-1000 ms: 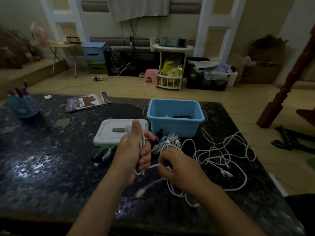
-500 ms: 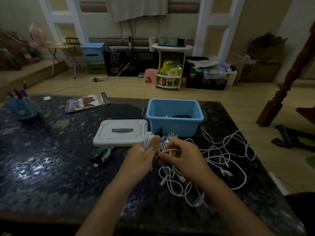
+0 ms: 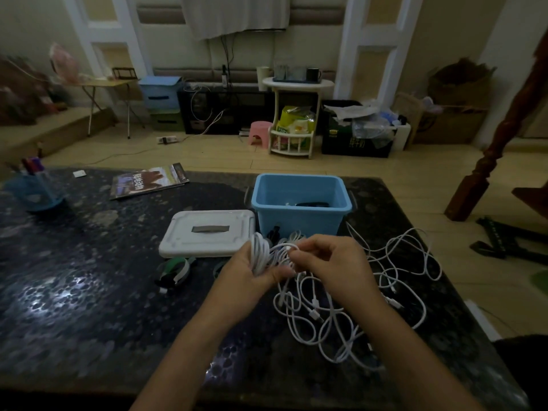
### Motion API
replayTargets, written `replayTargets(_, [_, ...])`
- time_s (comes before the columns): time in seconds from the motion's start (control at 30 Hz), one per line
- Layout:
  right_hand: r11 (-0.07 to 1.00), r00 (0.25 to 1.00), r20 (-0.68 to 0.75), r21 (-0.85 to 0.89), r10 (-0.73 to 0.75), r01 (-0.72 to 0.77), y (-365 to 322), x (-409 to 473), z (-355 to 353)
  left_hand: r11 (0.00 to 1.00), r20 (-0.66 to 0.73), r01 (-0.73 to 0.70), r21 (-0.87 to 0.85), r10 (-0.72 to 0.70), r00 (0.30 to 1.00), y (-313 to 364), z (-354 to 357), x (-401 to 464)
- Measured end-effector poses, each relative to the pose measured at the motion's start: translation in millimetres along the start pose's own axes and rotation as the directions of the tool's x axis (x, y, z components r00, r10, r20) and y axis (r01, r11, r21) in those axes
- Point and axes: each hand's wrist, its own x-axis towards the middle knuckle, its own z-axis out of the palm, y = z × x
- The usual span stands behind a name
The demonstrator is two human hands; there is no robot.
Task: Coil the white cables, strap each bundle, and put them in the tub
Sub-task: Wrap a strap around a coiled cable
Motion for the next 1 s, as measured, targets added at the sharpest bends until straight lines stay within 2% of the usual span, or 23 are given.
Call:
replayTargets(0.07, [0.998,0.999,0.017,0.047,0.029,-0.03,-2.4,-1.5,2.7,0.994,0.035,0.013,0.105,-0.017,0.999,-1.9,0.9,-1.8])
replayTargets(0.17, [0.987,0.996,0.061,0.141,0.067,-0.075,-7.4,-4.5,5.5,0.976,-0.004,0.032,0.214,-0.032,0.999,-1.5,2.7,-5.0])
replayTargets(0.27, [0.963,0.988,0.133,0.243,0.083,-0.114,-11.4,-9.1,12.2,0.96,-0.064,-0.015,0.279,0.035,0.997,-2.8,3.2,-6.9])
replayTargets(0.37, [0.97,0.989,0.135,0.226,0.062,-0.092,-12.2,-10.8,15.5,0.946,-0.083,-0.069,0.316,0.1,0.992,-3.8,4.8,-8.4])
replayTargets(0.43, [0.991,0.993,0.117,0.127,0.033,-0.048,-11.6,-11.0,16.1,0.928,-0.08,-0.093,0.361,0.131,0.988,-4.8,6.7,-10.2])
replayTargets(0.5, [0.999,0.997,0.074,-0.044,0.01,-0.007,-13.6,-14.5,18.5,0.901,-0.094,-0.117,0.419,0.171,0.981,-9.8,8.0,-8.8])
replayTargets(0.6, [0.981,0.997,0.062,-0.191,0.041,-0.028,-22.8,-19.1,24.9,0.865,-0.111,-0.105,0.49,0.181,0.977,-12.4,9.5,-3.9])
replayTargets(0.67, [0.954,0.997,0.068,-0.299,0.048,-0.025,-28.0,-19.5,29.3,0.831,-0.107,-0.121,0.543,0.211,0.972,-8.5,12.1,-3.7])
replayTargets(0.77, [0.87,0.998,0.051,-0.49,-0.04,0.06,-30.9,-18.0,34.8,0.767,-0.087,-0.201,0.609,0.316,0.945,-3.5,18.2,-11.8])
replayTargets(0.87, [0.813,0.992,0.1,-0.571,-0.074,0.118,-33.6,-19.0,37.0,0.769,-0.113,-0.187,0.612,0.319,0.941,-2.1,20.1,-16.0])
replayTargets(0.93, [0.77,0.983,0.146,-0.612,-0.11,0.177,-36.5,-18.8,37.6,0.71,-0.137,-0.113,0.695,0.285,0.949,0.3,18.1,-14.2])
replayTargets(1.0, [0.808,0.987,0.132,-0.57,-0.092,0.151,-35.3,-16.9,38.5,0.673,-0.143,-0.058,0.737,0.24,0.96,1.4,14.7,-12.7])
